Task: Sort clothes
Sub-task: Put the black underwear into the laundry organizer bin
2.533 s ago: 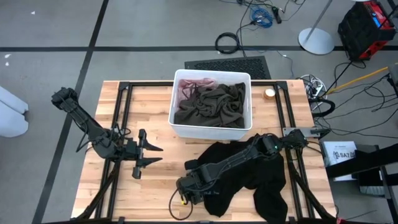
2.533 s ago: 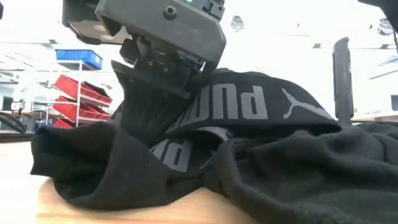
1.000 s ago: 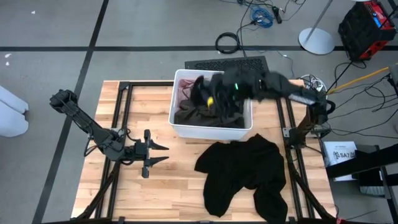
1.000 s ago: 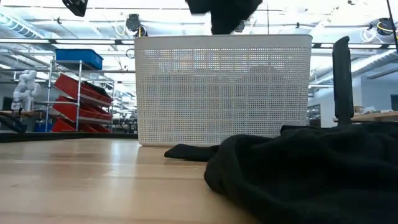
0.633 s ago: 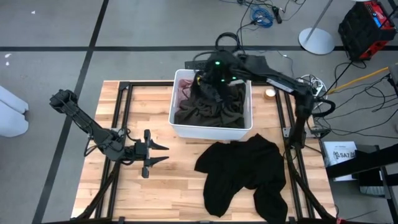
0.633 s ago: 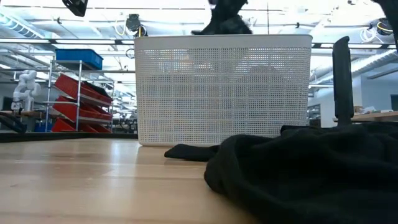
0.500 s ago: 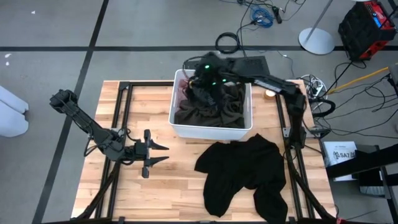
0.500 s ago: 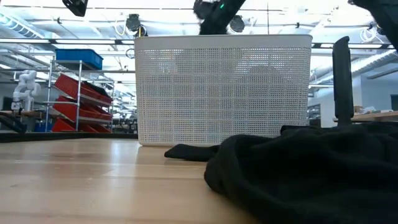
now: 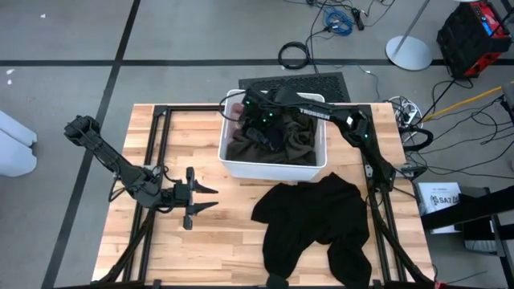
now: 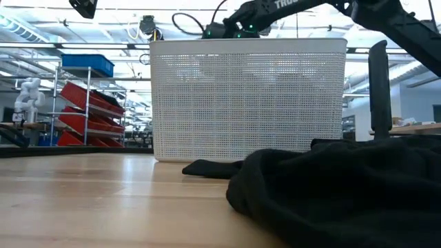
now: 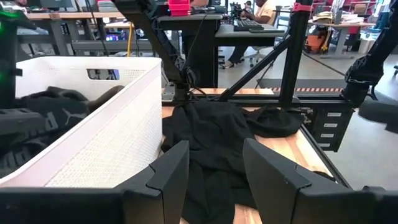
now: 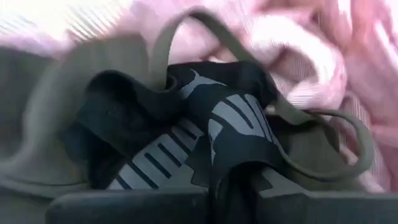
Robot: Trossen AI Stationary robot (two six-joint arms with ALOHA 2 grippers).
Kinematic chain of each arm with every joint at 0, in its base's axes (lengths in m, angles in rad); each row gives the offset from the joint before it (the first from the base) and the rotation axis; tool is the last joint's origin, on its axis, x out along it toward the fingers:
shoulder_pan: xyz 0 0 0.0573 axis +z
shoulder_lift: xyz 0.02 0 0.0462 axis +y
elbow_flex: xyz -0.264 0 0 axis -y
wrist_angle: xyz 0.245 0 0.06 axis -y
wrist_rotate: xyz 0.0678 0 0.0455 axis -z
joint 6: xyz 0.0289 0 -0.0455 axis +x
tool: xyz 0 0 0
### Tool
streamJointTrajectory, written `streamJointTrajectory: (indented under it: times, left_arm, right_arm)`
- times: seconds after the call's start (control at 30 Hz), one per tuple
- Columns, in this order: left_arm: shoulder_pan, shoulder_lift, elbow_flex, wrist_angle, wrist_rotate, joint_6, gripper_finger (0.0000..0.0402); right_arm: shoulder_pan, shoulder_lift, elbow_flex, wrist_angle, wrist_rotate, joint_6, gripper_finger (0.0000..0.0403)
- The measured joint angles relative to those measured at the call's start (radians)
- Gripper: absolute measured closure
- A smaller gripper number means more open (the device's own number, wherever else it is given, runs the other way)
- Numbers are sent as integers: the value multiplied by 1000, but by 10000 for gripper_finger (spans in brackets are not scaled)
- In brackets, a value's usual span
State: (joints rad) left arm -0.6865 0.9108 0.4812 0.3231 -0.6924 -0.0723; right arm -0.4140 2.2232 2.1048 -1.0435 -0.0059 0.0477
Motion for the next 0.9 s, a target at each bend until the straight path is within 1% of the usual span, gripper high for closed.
streamJointTrajectory:
  times: [0.13, 0.27, 0.4, 0.5, 0.77, 0.9]
  left_arm:
    - [0, 0, 0, -1, 0, 0, 240]
    - [0, 0, 0, -1, 0, 0, 240]
    - [0, 0, 0, 0, 0, 0, 240]
    - [0, 0, 0, 0, 0, 0, 240]
    - [0, 0, 0, 0, 0, 0, 240]
    - [0, 0, 0, 0, 0, 0, 240]
  right_arm:
    - [-11, 7, 0, -71, 5, 16, 386]
    - [-11, 10, 0, -100, 3, 22, 385]
    - [-5, 10, -1, -100, 7, 23, 367]
    - [3, 4, -2, -90, 13, 18, 334]
    - [11, -55, -3, -88, 0, 19, 218]
    - [17, -103, -3, -87, -2, 19, 176]
